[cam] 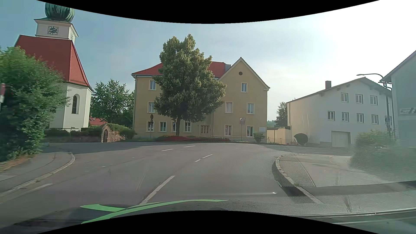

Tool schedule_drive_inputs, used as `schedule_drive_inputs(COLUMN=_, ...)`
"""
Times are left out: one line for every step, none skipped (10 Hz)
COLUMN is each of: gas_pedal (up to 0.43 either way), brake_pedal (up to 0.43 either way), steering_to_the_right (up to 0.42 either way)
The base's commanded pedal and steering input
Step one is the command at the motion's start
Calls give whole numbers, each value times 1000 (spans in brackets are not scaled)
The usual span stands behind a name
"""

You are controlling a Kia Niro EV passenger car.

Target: Follow the waypoints while adhering to traffic rules and regulations

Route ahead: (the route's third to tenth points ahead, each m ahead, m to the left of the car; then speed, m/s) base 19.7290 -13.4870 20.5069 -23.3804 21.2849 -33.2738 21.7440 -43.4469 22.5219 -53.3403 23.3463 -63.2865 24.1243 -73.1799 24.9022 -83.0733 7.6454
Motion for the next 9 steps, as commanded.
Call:
schedule_drive_inputs(gas_pedal=0, brake_pedal=0, steering_to_the_right=55)
schedule_drive_inputs(gas_pedal=0, brake_pedal=0, steering_to_the_right=70)
schedule_drive_inputs(gas_pedal=0, brake_pedal=0, steering_to_the_right=85)
schedule_drive_inputs(gas_pedal=0, brake_pedal=0, steering_to_the_right=98)
schedule_drive_inputs(gas_pedal=0, brake_pedal=0, steering_to_the_right=114)
schedule_drive_inputs(gas_pedal=0, brake_pedal=0, steering_to_the_right=131)
schedule_drive_inputs(gas_pedal=0, brake_pedal=0, steering_to_the_right=149)
schedule_drive_inputs(gas_pedal=8, brake_pedal=0, steering_to_the_right=166)
schedule_drive_inputs(gas_pedal=8, brake_pedal=0, steering_to_the_right=181)
